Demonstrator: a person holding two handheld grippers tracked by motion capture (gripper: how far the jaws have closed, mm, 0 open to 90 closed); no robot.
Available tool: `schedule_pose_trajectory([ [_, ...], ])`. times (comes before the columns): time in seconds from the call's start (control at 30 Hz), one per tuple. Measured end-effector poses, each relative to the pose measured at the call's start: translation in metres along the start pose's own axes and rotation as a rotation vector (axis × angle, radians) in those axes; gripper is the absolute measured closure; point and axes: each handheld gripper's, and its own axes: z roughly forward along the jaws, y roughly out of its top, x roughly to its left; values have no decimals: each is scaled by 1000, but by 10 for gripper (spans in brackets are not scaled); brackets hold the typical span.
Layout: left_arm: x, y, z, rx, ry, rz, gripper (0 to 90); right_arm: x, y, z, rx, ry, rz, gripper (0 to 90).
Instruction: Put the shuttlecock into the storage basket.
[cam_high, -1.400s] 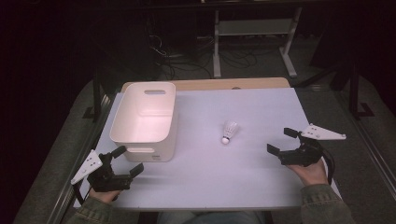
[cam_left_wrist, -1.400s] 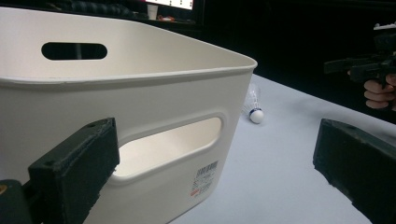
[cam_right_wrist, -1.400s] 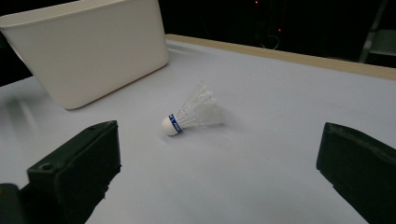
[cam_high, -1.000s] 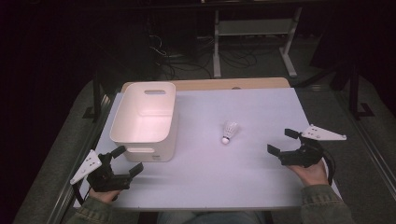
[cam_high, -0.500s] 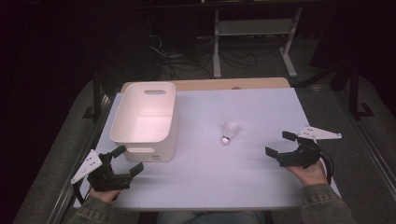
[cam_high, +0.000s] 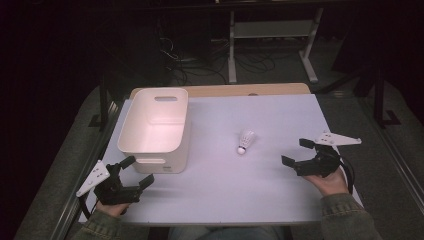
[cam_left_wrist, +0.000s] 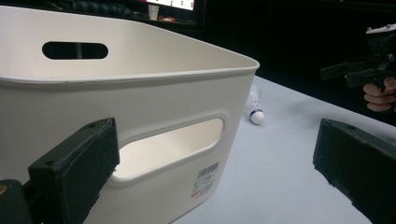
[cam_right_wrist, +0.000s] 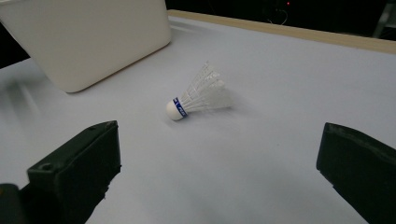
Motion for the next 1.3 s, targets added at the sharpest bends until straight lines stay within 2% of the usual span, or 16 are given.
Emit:
schedule_pose_trajectory([
  [0.73,1,0,-1,0,6,7,0,1,16,10,39,32,-11,0],
  [1.3,0,0,-1,-5,0,9,0,2,30,25,75,53,-21,0],
])
